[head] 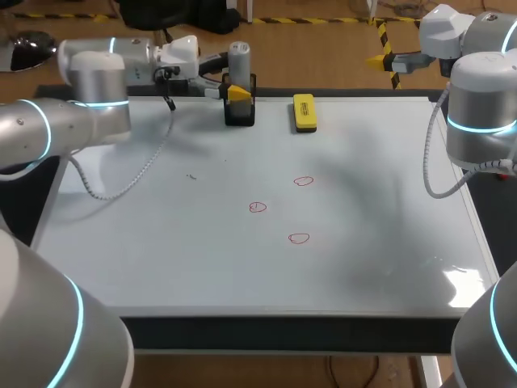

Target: Pick up the inspection probe, press it on each red-marked spot on the whiteboard one by one, put down the probe, pick up the eraser, and wipe off all the red marks.

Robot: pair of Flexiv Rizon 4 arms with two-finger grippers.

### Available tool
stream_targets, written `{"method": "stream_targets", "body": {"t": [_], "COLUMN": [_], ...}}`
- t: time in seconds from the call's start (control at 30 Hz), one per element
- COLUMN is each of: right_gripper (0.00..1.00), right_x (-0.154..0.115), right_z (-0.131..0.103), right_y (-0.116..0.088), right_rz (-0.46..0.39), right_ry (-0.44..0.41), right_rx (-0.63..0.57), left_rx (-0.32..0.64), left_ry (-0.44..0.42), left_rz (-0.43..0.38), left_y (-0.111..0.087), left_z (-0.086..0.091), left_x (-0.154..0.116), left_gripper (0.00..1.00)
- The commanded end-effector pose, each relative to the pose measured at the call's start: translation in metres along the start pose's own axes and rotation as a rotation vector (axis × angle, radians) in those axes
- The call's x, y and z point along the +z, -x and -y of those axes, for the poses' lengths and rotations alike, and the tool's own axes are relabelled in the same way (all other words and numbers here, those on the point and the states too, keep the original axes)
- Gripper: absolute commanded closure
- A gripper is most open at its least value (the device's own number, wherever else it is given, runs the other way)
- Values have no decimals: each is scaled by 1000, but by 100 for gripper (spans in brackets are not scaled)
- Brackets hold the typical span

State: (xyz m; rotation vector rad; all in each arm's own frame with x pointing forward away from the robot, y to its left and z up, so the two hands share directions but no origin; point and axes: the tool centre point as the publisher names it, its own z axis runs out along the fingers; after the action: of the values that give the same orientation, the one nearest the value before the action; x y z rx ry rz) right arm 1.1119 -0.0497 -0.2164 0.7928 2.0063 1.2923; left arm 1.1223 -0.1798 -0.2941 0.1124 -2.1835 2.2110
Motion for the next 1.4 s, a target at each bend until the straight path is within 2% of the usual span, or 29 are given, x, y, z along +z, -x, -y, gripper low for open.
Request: {"method": "stream_targets", "body": {"t": [0.03,0.3,0.33,0.37,0.43,0.47,0.53,0.63,0.67,0.7,0.97,1.03,1.07,1.17,1.2,1.23,1.27,1.3,1.4], "right_gripper": [0,0,0,0,0,0,0,0,0,0,0,0,0,0,0,0,0,0,0], "right_x": [0,0,0,0,0,0,0,0,0,0,0,0,0,0,0,0,0,0,0], "right_z": [0,0,0,0,0,0,0,0,0,0,0,0,0,0,0,0,0,0,0], "right_y": [0,0,0,0,0,0,0,0,0,0,0,0,0,0,0,0,0,0,0], "right_rz": [-1,-1,-1,-1,-1,-1,-1,-1,-1,-1,-1,-1,-1,-1,-1,-1,-1,-1,-1], "right_ry": [-1,-1,-1,-1,-1,-1,-1,-1,-1,-1,-1,-1,-1,-1,-1,-1,-1,-1,-1], "right_rx": [0,0,0,0,0,0,0,0,0,0,0,0,0,0,0,0,0,0,0], "left_rx": [-1,3,5,6,7,7,6,4,3,2,-2,-3,-3,-3,-3,-2,-2,-3,-7], "left_ry": [-6,-15,-15,-16,-17,-17,-15,-14,-13,-13,-4,-1,1,5,7,6,7,8,7], "left_rz": [-4,8,8,9,10,10,10,13,14,14,13,12,11,12,14,15,15,16,19], "left_y": [7,9,9,9,9,9,9,9,9,9,8,8,8,9,9,9,10,10,10], "left_z": [-4,0,1,1,1,1,1,0,-1,-2,-4,-4,-4,-5,-5,-5,-6,-6,-7], "left_x": [2,5,6,6,6,6,5,5,5,5,4,4,4,2,1,0,-1,-1,-1], "left_gripper": [0,0,6,7,15,15,23,42,51,55,58,53,42,31,36,34,46,51,52]}}
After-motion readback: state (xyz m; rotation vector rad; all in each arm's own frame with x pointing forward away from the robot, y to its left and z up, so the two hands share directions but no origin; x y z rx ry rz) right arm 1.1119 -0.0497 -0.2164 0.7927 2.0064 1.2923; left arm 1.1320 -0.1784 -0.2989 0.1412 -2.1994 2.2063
